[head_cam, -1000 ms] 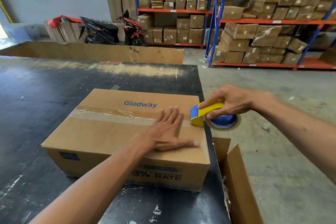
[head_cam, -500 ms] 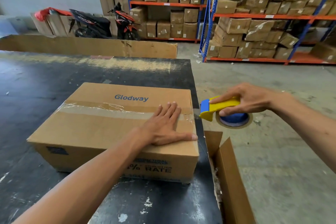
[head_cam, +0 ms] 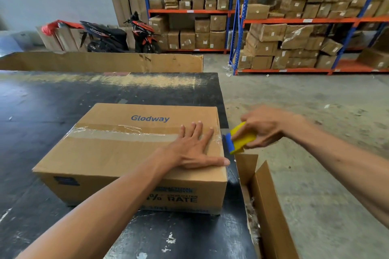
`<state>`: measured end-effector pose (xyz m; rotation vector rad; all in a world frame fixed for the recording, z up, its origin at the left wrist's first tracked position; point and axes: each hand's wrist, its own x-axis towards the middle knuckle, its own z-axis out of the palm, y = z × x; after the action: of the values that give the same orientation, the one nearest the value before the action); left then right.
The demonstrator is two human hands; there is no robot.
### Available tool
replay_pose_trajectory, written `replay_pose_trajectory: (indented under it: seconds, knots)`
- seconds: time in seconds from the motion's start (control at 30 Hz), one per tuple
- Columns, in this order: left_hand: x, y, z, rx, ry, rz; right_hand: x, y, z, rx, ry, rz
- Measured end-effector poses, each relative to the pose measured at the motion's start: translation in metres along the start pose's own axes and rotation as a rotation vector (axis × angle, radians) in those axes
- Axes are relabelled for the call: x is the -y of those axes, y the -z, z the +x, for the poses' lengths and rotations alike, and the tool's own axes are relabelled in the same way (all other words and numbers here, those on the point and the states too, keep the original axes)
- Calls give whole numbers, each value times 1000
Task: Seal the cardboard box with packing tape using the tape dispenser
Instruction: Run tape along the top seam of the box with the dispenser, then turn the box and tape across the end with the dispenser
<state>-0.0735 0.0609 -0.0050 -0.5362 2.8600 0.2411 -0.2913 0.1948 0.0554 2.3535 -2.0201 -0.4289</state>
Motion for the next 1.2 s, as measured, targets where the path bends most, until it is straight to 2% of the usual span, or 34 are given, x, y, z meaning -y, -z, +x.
replay_pose_trajectory:
  seconds: [0.07, 0.13, 0.23, 0.3, 0.37, 0.47, 0.6, 0.77, 0.9, 1.0, 1.07, 1.2]
  knots:
    - [0, 0, 1, 6, 18, -6, 18, -8, 6, 66, 25, -54]
    - [-7, -1, 8, -58, 85, -69, 23, -11, 9, 59, -16, -71]
    - [-35, 1, 29, -213, 305, -185, 14, -1, 2, 2, -160, -48]
    - [-50, 2, 47, -215, 437, -201, 4, 3, -5, -23, -258, -49]
    - [-57, 3, 60, -204, 480, -224, -3, 2, -12, -43, -320, -12]
    - [-54, -1, 70, -205, 443, -240, -5, -7, -22, -89, -391, 34]
    - [-39, -1, 65, -225, 346, -226, 2, -12, -27, -270, -531, 183]
    - [-1, -2, 28, -209, 31, -223, 21, 3, -27, -527, -623, 599]
    - [50, 9, -28, -73, -260, -142, 55, 31, -8, -653, -609, 913]
    - [89, 14, -62, 82, -384, -101, 89, 51, 22, -722, -574, 1053]
    - [104, 0, -81, 28, -368, -89, 113, 60, 45, -717, -536, 1104]
    - [102, -36, -101, -195, -126, 111, 159, 69, 80, -739, -515, 1173]
